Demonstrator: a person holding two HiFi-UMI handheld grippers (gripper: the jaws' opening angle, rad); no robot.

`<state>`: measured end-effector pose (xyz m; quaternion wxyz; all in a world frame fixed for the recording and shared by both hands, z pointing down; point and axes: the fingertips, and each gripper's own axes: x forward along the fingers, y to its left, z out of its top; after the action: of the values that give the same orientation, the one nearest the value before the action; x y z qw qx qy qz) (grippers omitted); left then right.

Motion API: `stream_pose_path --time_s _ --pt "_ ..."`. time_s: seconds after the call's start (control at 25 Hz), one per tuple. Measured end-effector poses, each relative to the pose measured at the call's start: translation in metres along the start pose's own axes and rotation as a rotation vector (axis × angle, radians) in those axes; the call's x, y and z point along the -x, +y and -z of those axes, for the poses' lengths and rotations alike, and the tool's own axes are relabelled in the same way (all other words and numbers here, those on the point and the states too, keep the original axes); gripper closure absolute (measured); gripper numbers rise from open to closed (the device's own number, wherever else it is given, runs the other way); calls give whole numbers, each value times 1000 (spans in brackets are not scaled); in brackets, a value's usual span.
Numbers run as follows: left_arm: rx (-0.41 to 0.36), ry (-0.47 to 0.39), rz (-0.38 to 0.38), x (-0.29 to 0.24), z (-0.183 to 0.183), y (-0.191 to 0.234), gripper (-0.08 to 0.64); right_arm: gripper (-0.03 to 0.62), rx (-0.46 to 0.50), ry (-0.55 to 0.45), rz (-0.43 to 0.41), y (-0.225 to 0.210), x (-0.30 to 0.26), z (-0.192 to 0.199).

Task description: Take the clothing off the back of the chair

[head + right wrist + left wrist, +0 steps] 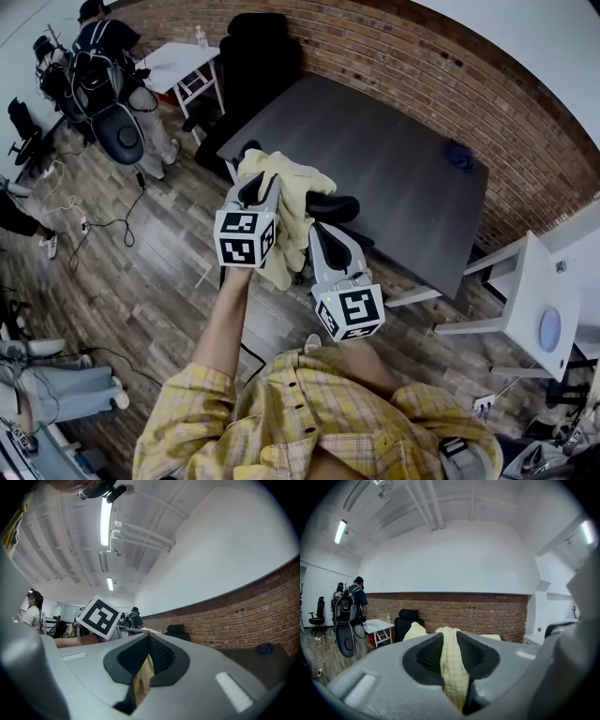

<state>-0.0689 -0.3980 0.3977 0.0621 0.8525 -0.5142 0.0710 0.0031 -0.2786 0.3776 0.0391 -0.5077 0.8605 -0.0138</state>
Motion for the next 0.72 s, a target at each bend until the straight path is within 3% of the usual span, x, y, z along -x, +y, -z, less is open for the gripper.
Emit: stream_pose_path --time_s 0.72 --pt "55 -158 -42 53 -72 7 476 595 22 -7 -22 20 1 -12"
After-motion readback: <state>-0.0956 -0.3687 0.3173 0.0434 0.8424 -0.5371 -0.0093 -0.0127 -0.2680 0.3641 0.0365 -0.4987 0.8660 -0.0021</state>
